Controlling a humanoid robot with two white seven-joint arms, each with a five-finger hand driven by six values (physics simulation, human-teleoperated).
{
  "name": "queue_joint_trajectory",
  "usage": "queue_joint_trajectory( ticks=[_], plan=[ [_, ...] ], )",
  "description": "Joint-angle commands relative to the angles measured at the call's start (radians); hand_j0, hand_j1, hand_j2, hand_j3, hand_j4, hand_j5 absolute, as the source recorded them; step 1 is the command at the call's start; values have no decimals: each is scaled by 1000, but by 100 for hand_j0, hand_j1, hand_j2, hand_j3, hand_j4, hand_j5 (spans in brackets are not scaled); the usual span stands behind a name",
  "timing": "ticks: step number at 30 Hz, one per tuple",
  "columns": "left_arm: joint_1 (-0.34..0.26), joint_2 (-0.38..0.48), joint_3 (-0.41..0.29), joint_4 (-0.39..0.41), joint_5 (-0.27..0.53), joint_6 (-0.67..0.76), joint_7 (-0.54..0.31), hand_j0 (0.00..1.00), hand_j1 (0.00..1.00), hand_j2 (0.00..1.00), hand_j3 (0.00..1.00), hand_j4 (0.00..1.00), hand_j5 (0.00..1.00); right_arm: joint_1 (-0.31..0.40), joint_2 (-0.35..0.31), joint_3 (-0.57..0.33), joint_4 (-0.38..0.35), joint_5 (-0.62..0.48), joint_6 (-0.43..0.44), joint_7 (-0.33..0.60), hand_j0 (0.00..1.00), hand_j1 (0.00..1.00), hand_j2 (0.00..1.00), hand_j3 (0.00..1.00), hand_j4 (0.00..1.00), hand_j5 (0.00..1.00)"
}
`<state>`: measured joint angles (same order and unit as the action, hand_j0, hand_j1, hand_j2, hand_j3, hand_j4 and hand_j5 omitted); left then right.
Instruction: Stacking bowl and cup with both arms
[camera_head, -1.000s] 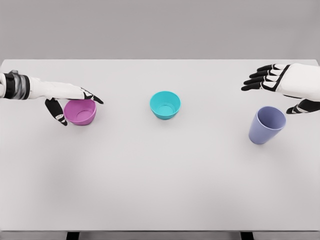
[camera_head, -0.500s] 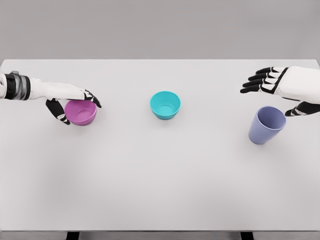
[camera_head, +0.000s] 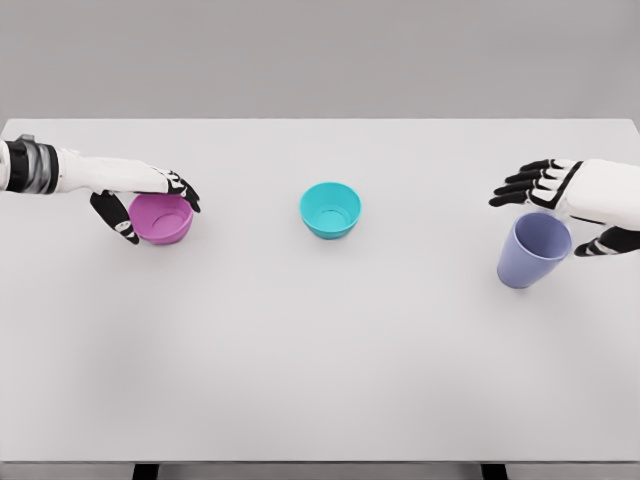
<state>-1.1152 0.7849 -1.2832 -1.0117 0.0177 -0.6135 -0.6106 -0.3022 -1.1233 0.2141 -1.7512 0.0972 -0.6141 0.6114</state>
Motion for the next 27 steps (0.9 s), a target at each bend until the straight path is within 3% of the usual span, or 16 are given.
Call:
queue_joint_trajectory(
  ticks=[1, 19, 20, 25, 27],
  plan=[
    [0, 1, 10, -2, 5, 3, 0, 76, 76, 76, 76, 76, 76, 0, 5, -33, -1, -4, 3, -1, 100, 100, 100, 100, 100, 100],
    [-48, -26, 18, -41, 1, 3, 0, 74, 74, 74, 74, 74, 74, 21, 0, -44, -1, -8, 3, -1, 100, 100, 100, 100, 100, 100],
    [-48, -27, 18, -41, -1, 3, 0, 74, 74, 74, 74, 74, 74, 21, -9, -36, -2, -7, 3, -1, 100, 100, 100, 100, 100, 100],
    [-61, -55, 19, -42, -1, 3, 0, 74, 74, 74, 74, 74, 74, 32, -179, -41, -1, -8, 3, -1, 100, 100, 100, 100, 100, 100],
    [-67, -70, 18, -42, -1, 3, 0, 74, 74, 74, 74, 74, 74, 20, -188, -51, -1, -7, 3, -1, 100, 100, 100, 100, 100, 100]
  ],
)
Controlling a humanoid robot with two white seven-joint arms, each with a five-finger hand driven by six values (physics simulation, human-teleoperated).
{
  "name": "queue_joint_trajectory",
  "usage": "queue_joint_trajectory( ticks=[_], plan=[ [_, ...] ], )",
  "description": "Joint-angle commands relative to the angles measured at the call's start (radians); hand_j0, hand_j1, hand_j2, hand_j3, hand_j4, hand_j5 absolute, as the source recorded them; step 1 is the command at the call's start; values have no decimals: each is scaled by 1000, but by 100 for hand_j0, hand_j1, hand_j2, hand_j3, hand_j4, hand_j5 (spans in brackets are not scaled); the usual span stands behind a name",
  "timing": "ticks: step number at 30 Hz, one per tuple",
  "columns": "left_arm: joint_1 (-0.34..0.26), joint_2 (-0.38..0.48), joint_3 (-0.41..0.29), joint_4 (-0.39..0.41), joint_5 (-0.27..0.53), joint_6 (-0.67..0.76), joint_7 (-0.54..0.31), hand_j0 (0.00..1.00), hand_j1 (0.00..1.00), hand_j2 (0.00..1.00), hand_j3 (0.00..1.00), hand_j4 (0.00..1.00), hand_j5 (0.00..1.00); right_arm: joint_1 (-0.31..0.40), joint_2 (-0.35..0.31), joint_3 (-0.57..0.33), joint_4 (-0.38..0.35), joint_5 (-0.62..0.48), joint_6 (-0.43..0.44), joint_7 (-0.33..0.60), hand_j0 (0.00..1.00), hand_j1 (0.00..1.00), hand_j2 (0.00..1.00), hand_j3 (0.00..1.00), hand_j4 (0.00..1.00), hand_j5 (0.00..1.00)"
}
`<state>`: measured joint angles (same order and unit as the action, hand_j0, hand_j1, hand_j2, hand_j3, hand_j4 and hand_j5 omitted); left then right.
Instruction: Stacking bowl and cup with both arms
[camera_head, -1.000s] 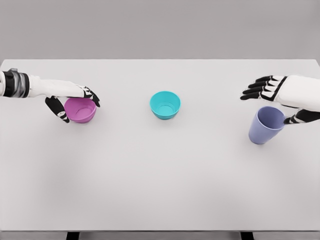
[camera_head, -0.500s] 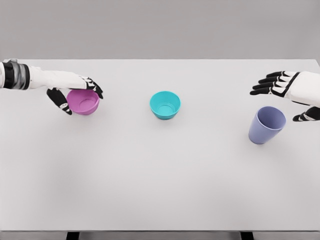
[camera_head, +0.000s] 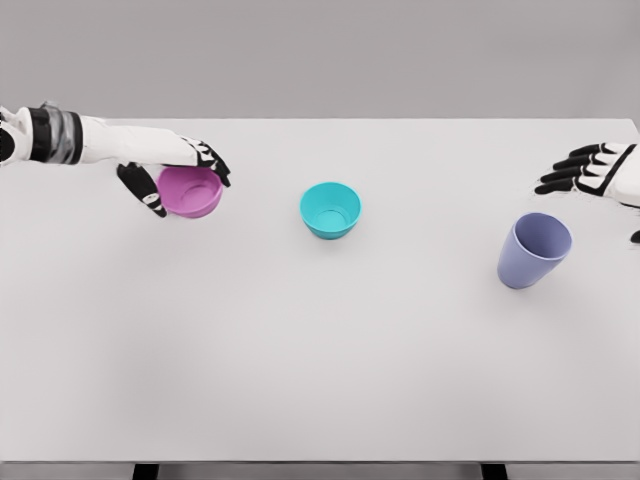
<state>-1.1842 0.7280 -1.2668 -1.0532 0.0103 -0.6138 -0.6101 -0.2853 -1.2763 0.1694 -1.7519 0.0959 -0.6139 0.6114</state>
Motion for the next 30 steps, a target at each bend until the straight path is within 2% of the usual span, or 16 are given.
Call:
queue_joint_trajectory(
  ticks=[1, 3, 16, 20, 22, 24, 27, 30],
  plan=[
    [0, -19, 1, -1, 7, 3, -1, 73, 73, 73, 73, 73, 73, 0, -47, -30, 0, -5, 3, -1, 100, 100, 100, 100, 100, 100],
    [-3, -33, 1, -1, 0, 3, -1, 73, 73, 73, 73, 73, 73, 2, -55, -113, 0, -7, 3, -1, 100, 100, 100, 100, 100, 100],
    [-17, -110, 1, 1, -16, 3, -1, 73, 73, 73, 73, 73, 73, 11, -43, -102, 0, -8, 3, -1, 100, 100, 100, 100, 100, 100],
    [-28, -134, 0, 1, -20, 3, -1, 73, 73, 73, 73, 73, 73, 0, -40, -129, 0, -13, 3, -1, 100, 100, 100, 100, 100, 100],
    [-28, -140, 0, 1, -23, 3, -1, 73, 73, 73, 73, 73, 73, -2, -5, -157, 3, -4, 3, -1, 100, 100, 100, 100, 100, 100],
    [-29, -154, 0, 1, -24, 3, -1, 73, 73, 73, 73, 73, 73, -2, 2, -194, 2, -4, 3, -1, 100, 100, 100, 100, 100, 100],
    [-29, -171, 1, 1, -30, 3, -1, 73, 73, 73, 73, 73, 73, 15, 2, -180, 0, -4, 3, -1, 100, 100, 100, 100, 100, 100],
    [-29, -185, 0, 4, -32, 3, -1, 73, 73, 73, 73, 73, 73, 2, -9, -128, 0, -13, 3, -1, 100, 100, 100, 100, 100, 100]
  ],
)
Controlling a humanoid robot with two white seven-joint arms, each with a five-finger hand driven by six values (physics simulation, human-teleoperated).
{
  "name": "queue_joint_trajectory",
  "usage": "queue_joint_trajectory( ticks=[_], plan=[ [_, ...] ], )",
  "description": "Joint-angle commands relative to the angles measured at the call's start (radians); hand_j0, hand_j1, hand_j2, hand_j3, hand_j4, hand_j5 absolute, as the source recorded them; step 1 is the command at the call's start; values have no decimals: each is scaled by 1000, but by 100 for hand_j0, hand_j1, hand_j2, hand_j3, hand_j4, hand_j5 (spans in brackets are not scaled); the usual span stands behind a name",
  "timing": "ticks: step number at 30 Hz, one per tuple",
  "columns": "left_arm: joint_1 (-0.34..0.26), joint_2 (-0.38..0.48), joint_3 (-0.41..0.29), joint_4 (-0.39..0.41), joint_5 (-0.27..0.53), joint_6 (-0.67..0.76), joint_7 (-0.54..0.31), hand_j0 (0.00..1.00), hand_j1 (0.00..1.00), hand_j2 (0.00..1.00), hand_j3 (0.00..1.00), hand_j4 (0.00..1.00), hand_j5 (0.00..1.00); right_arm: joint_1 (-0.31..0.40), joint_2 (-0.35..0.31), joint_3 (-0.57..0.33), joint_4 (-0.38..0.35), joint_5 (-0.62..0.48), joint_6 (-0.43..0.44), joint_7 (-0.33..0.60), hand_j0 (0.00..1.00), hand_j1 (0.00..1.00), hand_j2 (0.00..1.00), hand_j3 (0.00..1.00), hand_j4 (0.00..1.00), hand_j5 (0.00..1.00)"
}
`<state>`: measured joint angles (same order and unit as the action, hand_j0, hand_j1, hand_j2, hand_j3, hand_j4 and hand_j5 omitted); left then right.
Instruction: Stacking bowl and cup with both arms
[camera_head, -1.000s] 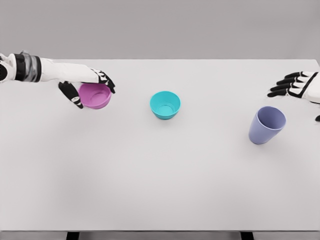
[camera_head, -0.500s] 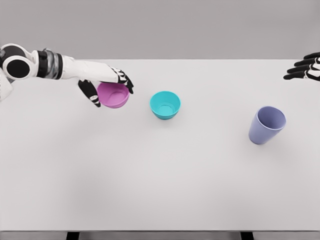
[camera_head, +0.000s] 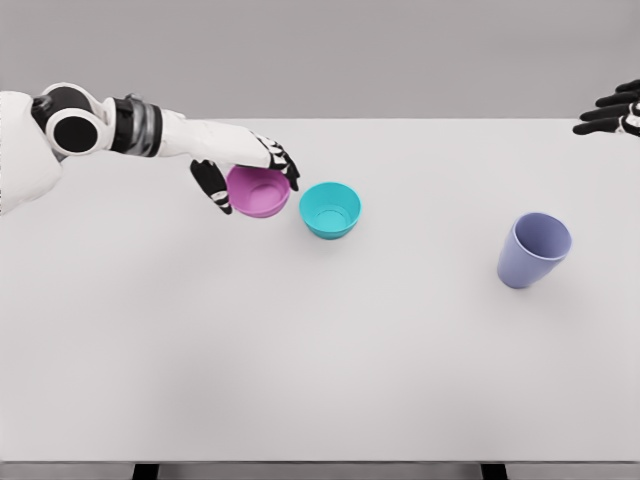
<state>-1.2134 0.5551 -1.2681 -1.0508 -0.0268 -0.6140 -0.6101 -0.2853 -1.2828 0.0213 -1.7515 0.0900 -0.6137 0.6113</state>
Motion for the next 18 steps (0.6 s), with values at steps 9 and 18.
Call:
queue_joint_trajectory(
  ticks=[9, 18],
  plan=[
    [-17, -69, 1, 8, -9, 3, -1, 73, 73, 73, 73, 73, 73, -14, -3, 28, -2, -4, 3, 0, 100, 100, 100, 100, 100, 100],
    [-23, -104, 1, 12, -15, 3, -1, 72, 72, 72, 72, 72, 72, -35, 16, 94, 0, 10, 3, 0, 100, 100, 100, 100, 100, 100]
  ],
)
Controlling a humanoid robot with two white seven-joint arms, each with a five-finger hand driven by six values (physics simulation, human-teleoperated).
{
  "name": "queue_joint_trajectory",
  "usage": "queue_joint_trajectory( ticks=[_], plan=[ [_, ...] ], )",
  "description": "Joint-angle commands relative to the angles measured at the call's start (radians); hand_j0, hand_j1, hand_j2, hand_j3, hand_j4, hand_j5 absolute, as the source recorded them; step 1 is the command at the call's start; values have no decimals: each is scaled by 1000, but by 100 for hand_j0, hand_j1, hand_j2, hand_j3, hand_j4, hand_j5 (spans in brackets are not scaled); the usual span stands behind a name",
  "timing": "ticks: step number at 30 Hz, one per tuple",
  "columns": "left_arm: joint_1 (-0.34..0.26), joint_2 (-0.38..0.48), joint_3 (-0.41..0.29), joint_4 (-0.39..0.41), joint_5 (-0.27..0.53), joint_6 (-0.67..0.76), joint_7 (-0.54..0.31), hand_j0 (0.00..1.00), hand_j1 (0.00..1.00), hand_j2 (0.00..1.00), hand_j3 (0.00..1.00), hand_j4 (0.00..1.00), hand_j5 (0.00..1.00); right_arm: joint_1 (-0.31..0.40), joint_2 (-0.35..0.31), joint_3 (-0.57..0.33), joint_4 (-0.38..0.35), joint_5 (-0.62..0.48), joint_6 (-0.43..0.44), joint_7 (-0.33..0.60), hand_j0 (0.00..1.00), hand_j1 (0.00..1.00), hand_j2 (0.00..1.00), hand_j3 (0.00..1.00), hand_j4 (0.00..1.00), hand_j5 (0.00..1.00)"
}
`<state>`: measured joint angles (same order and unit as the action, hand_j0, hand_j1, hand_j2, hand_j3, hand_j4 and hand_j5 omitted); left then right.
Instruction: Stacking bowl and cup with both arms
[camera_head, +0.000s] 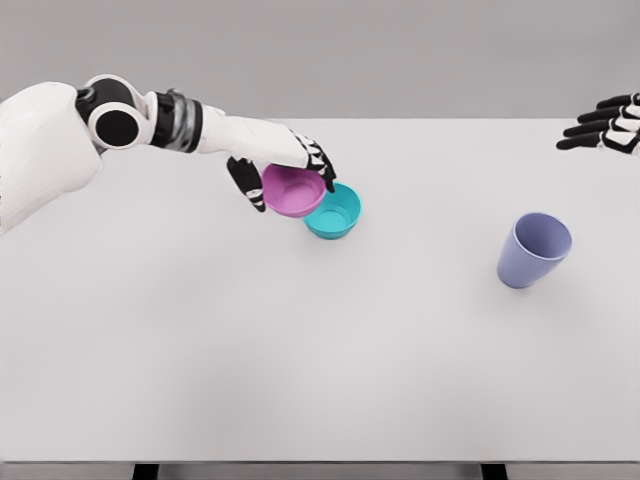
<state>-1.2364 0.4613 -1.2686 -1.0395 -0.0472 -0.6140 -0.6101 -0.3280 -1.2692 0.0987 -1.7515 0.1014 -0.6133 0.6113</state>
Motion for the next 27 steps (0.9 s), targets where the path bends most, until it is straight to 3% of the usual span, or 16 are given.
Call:
queue_joint_trajectory(
  ticks=[1, 10, 15, 27],
  plan=[
    [0, -13, 2, 1, 6, 3, -1, 72, 72, 72, 72, 72, 72, -8, 4, 35, 0, 4, 2, 0, 100, 100, 100, 100, 100, 100],
    [-8, -56, 0, 24, -3, 3, -1, 72, 72, 72, 72, 72, 72, -132, 82, 202, 0, 90, 2, 0, 100, 100, 100, 100, 100, 100],
    [-8, -75, 0, 26, -10, 3, -1, 72, 72, 72, 72, 72, 72, -140, 110, 257, 3, 153, 2, 0, 100, 100, 100, 100, 100, 100],
    [-5, -130, -2, 75, -26, 3, -1, 72, 72, 72, 72, 72, 72, -141, 111, 308, 14, 181, 2, 0, 100, 100, 100, 100, 100, 100]
  ],
)
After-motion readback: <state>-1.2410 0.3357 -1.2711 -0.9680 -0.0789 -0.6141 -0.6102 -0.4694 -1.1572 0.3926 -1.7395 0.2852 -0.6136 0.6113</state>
